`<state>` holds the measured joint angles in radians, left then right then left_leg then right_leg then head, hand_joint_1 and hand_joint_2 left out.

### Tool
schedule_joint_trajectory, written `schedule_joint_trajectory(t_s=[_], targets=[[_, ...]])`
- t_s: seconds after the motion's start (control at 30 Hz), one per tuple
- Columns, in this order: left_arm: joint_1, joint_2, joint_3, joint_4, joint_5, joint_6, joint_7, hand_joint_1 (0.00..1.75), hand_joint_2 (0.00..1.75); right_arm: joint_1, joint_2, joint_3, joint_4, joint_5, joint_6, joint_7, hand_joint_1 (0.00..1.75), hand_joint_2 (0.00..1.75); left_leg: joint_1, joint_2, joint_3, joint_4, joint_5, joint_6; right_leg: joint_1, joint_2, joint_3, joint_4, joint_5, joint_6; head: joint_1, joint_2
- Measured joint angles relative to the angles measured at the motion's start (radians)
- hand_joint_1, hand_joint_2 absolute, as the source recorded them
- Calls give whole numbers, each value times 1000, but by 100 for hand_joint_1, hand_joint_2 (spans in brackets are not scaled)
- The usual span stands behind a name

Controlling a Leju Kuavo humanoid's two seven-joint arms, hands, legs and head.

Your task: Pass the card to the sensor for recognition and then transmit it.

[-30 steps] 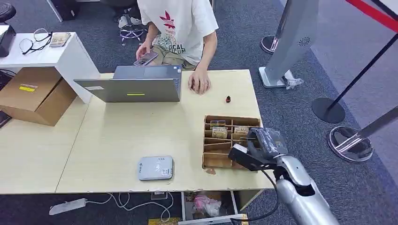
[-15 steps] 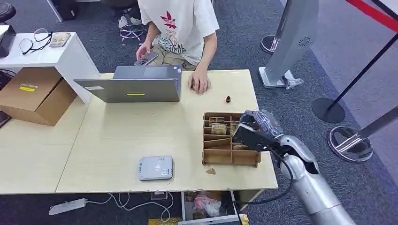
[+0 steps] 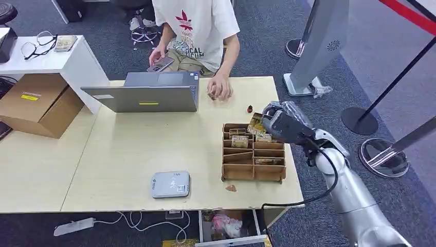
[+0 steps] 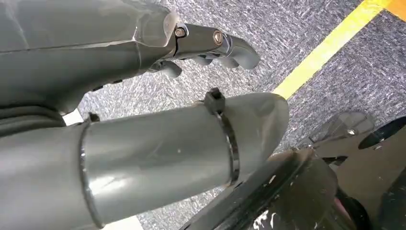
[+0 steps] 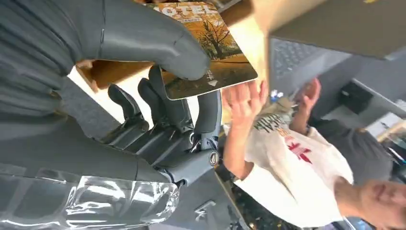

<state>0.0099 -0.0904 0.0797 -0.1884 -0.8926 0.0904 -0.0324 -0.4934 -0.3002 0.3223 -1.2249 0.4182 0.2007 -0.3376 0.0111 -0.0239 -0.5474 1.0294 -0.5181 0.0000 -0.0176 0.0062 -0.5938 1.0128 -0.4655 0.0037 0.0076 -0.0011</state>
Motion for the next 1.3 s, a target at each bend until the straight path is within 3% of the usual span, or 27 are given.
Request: schedule_joint_trajectory(t_s=[0.3, 0.73, 1.0, 1.07, 1.13, 1.17, 1.23, 1.3], targets=[[-2, 0, -3, 0, -24, -2, 0, 0, 0, -158, 42, 3, 77, -28, 20, 14, 168, 175, 0, 0, 0, 0, 0, 0, 0, 0, 0, 1, 0, 0, 0, 0], [-15, -2, -3, 0, -38, -2, 10, 0, 0, -462, 193, 48, 411, -31, 16, 57, 171, 175, 0, 0, 0, 0, 1, 0, 0, 0, 0, 1, 1, 0, 0, 0], [-16, -7, -3, 0, -34, 2, 12, 0, 0, -549, 277, 81, 592, -22, -9, 77, 171, 175, 0, -1, 0, 0, 1, 0, 0, 0, 0, 1, 1, 0, 0, 0], [-16, -8, -3, 0, -34, 2, 12, 0, 0, -556, 288, 87, 625, -17, -13, 85, 152, 175, 0, -1, 0, 0, 1, 0, 0, 0, 0, 1, 1, 0, 0, 0], [-16, -10, -3, 0, -34, 2, 13, 0, 0, -557, 294, 98, 656, -9, -19, 87, 147, 175, 0, -1, 0, 0, 1, 0, 0, 0, 0, 1, 1, 0, 0, 0], [-16, -10, -3, 0, -34, 2, 13, 0, 0, -556, 296, 102, 671, -5, -20, 91, 56, 175, 0, -1, 0, 1, 1, 0, 0, 0, 0, 1, 1, 0, 0, 0], [-16, -10, -3, 0, -34, 2, 13, 0, 0, -555, 301, 107, 698, 2, -24, 94, 3, 175, 0, -1, 0, 1, 1, 0, 0, 0, 0, 1, 1, 0, 0, 0], [-16, -10, -3, 0, -34, 2, 15, 0, 0, -554, 304, 114, 719, 6, -27, 95, 0, 175, 0, -1, 0, 1, 1, 0, 0, 0, 0, 1, 1, 0, 0, 0]])
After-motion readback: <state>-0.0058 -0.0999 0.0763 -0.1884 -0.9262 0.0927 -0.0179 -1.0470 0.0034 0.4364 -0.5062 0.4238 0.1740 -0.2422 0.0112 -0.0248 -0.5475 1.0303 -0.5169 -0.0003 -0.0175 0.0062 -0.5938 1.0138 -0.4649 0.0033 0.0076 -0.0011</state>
